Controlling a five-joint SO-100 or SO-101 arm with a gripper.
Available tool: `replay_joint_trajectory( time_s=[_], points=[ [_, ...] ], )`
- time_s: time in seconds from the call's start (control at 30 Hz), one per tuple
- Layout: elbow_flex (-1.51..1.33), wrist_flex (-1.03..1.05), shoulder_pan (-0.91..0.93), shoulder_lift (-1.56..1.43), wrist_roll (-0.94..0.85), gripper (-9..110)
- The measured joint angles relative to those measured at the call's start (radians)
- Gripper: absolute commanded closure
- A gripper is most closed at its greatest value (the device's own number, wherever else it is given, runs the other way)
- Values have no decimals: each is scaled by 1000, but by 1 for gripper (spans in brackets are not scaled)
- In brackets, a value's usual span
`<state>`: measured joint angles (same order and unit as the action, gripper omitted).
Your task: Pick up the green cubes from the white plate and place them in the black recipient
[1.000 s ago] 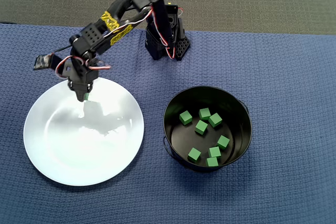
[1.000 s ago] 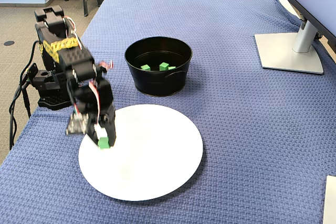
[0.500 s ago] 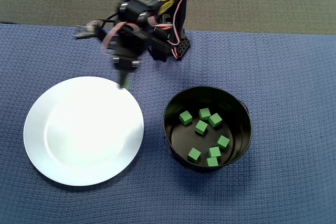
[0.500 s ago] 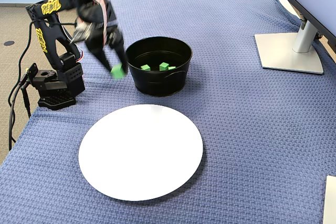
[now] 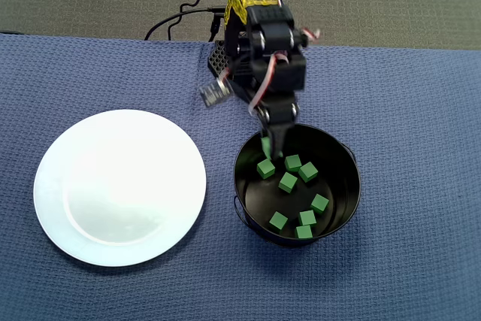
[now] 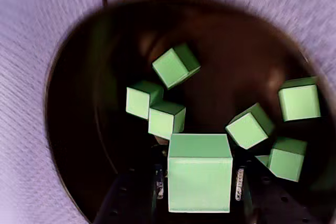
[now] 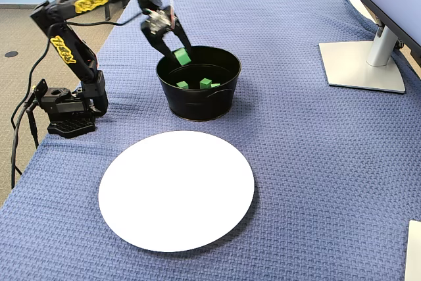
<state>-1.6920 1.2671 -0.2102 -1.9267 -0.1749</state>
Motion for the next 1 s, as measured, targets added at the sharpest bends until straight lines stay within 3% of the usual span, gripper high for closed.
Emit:
replay_joint_trajectory(
  time_s=[0.1, 0.33, 0.5, 0.7, 1.0],
  points=[
    [0, -31, -34, 69, 0, 56],
    [0, -48, -77, 80, 0, 58],
    [-26, -48, -72, 14, 0, 86],
    [-104, -18, 92, -184, -12, 101],
    [-419, -5, 383, -541, -43, 101]
  ],
)
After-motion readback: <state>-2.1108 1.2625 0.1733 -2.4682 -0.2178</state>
